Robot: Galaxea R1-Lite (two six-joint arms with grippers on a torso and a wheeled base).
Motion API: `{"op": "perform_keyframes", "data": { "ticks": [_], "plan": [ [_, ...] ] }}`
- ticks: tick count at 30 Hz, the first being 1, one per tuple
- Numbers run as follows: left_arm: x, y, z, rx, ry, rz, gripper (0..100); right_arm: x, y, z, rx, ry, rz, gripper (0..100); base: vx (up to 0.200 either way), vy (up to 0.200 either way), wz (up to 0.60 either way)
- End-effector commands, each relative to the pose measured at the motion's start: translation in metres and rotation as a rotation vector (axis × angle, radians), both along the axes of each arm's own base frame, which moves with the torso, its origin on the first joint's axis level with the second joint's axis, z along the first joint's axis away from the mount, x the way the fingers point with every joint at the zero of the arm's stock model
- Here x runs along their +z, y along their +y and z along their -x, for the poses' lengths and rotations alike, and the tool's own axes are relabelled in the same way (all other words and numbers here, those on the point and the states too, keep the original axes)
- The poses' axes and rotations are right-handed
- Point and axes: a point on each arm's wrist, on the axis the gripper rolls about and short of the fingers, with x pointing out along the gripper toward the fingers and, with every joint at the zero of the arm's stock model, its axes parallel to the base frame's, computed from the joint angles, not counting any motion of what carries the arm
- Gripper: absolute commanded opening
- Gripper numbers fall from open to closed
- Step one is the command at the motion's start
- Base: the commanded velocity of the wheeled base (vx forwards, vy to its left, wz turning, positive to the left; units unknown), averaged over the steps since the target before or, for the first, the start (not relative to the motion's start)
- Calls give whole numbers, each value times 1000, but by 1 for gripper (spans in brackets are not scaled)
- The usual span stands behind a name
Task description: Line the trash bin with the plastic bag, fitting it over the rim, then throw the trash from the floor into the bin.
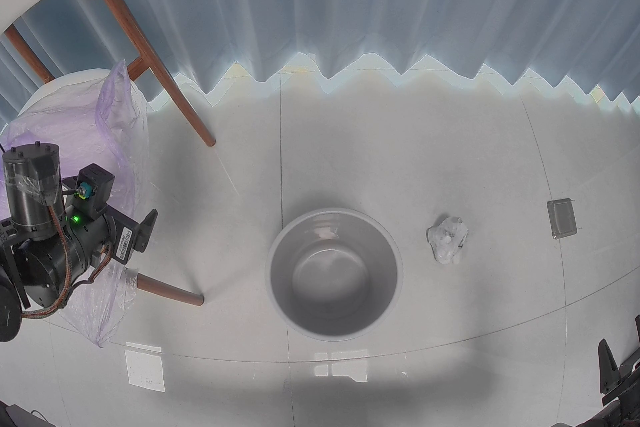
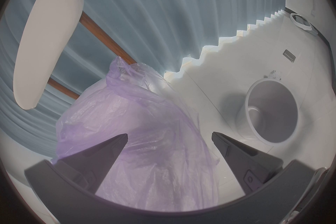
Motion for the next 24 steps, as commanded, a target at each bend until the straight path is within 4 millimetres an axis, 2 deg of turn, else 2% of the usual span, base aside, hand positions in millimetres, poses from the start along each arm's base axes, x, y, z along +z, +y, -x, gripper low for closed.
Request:
{"op": "perform_keyframes", "data": {
  "ticks": [1,13,14,24],
  "plan": [
    [-2,0,-8,13,10,-5,100,-5,0,0,1,2,0,100,0,0,0],
    [-2,-1,-17,27,13,-11,100,-5,0,0,1,2,0,100,0,0,0],
    [-2,0,-17,27,13,-11,0,-5,0,0,1,2,0,100,0,0,0],
    [-2,1,-17,33,8,-3,0,-5,0,0,3,2,0,100,0,0,0]
  ]
}}
